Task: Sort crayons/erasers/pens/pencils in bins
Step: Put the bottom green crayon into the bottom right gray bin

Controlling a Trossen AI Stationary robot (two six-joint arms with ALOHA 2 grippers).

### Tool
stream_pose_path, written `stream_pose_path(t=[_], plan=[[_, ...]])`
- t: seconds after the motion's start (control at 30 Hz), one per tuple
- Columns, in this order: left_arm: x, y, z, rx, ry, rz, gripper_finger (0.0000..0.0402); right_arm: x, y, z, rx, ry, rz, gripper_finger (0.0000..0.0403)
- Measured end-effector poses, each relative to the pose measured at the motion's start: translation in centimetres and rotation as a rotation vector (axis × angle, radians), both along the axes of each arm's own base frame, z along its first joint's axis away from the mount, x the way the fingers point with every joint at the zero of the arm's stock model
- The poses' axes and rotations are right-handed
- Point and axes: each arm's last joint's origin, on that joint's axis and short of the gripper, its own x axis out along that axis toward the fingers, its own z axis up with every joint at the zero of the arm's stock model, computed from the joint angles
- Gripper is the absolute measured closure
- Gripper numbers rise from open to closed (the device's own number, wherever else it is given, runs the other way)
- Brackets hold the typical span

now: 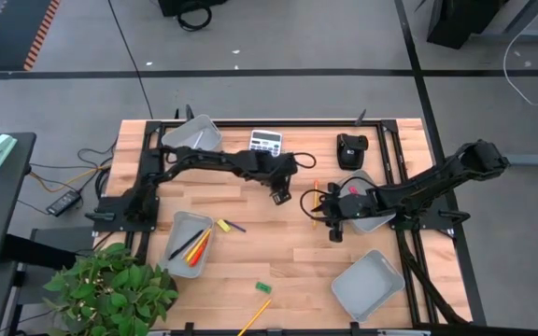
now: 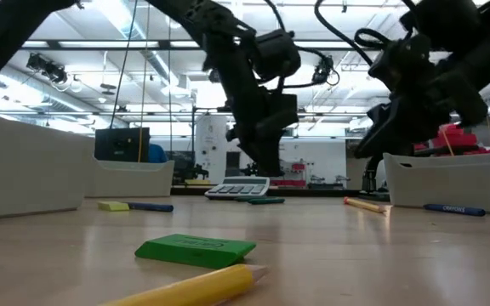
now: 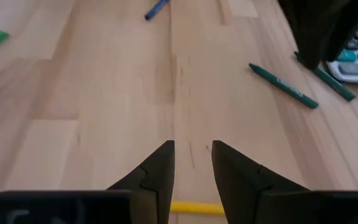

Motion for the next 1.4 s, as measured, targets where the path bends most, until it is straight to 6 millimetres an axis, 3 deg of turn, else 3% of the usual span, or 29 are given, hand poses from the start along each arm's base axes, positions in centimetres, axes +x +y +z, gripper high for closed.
stream_pose_path(t=[0.13,0.7,1.07,1.4], plan=[[0.3,0.7,0.1,-0.027,0.087,0.040,0.0292,-0.5,-0.1,-0.6,-0.003,0.016,-0.005,0.0286],[0.9,1.3,0.1,-0.046,0.069,0.036,0.0292,-0.6,-0.1,-0.9,-0.020,0.029,0.021,0.0286],[1.3,1.4,-2.1,-0.048,0.108,0.027,0.0292,-0.6,-0.1,-0.9,-0.033,0.032,0.031,0.0286],[1.3,1.4,-2.2,-0.049,0.106,0.029,0.0292,-0.6,-0.1,-0.9,-0.035,0.031,0.032,0.0285]])
